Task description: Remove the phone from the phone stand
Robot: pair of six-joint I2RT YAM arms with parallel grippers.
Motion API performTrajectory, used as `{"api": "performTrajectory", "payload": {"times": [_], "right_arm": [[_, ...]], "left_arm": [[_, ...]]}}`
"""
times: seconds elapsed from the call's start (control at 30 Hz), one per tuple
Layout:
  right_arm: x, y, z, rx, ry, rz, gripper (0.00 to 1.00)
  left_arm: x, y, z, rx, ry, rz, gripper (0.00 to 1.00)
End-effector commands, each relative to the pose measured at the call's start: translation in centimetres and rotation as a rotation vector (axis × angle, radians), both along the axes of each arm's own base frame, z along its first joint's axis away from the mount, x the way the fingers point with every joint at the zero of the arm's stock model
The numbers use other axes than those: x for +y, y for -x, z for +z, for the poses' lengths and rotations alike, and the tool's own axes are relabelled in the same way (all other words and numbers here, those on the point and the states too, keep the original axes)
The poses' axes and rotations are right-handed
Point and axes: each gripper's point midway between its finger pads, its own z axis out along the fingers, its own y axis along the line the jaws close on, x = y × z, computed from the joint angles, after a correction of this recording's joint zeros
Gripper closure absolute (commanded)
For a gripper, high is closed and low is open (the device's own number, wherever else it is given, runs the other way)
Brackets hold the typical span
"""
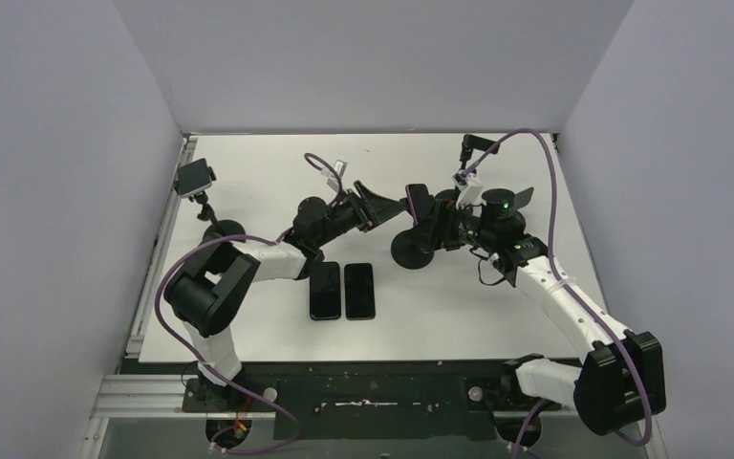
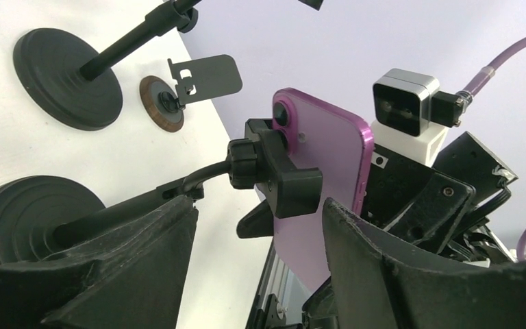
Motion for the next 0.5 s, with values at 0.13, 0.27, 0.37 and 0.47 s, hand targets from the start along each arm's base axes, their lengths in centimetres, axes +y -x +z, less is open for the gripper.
{"api": "performTrajectory", "payload": {"times": [0.13, 0.27, 0.37, 0.47], "right_arm": [[0.1, -0.1, 6.1, -0.154, -0.039, 0.023, 1.0], [0.2, 0.4, 7.0, -0.172, -0.051, 0.041, 1.0], [0.3, 1.1, 8.4, -0.2, -0.053, 0.068, 1.0], [0.3, 1.8, 9.5, -0.239, 0.016, 0.08, 1.0]], "left_arm": [[0.4, 0.5, 4.3, -0.099, 0.022, 0.031, 0.3], [0.8, 0.7, 4.3, -0.094, 0.018, 0.047, 0.28], [1.6, 0.7, 4.6, -0.096, -0.006, 0.081, 0.27], [3.7, 0.5, 5.8, -0.103, -0.087, 0.159, 0.26]]}}
